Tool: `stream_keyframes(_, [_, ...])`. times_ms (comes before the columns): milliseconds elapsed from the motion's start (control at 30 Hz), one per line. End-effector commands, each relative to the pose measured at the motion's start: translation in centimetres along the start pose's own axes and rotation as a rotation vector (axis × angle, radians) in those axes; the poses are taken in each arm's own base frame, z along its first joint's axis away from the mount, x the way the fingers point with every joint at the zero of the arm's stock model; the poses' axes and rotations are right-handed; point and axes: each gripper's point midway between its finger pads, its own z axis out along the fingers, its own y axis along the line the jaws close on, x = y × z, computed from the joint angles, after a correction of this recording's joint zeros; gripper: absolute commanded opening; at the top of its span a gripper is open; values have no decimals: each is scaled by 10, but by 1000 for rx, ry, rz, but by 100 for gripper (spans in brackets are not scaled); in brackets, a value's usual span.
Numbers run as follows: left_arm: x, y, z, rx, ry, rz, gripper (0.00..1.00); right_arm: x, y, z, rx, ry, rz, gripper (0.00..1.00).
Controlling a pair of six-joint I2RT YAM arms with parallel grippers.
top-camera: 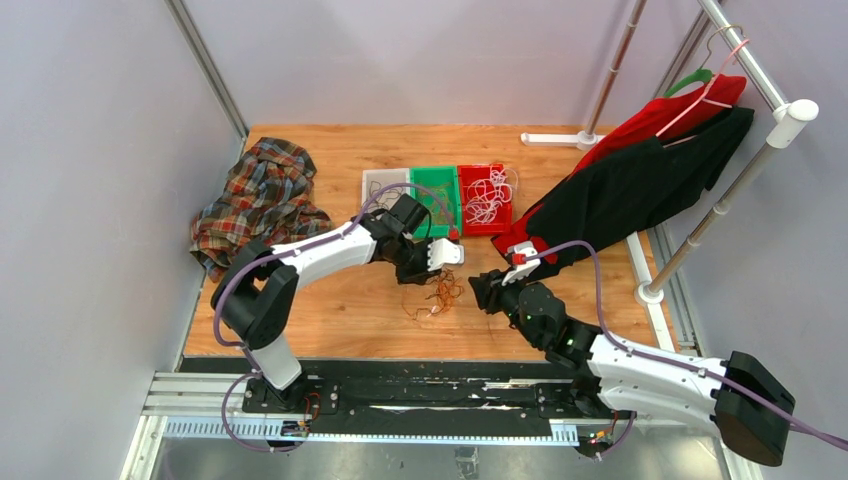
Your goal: Untangle the cables
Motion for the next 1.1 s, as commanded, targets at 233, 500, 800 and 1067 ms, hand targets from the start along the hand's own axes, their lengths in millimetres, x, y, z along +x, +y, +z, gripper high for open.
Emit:
stream_keyframes(233, [-6,-22,-29,30,-28,179,69,-2,-6,-1,23,-8,13,30])
stream_keyframes(500, [-12,21,-9,-109,-22,319,79,-3,-9,-3,34,-11,15,30])
stream_keyframes(800, [5,25,17,-79,21,372,60,-5,-21,-6,96,-18,25,30])
stream_keyframes(1067, [-4,17,-4,-96,-10,338,16,-5,-21,-3,105,-11,31,30])
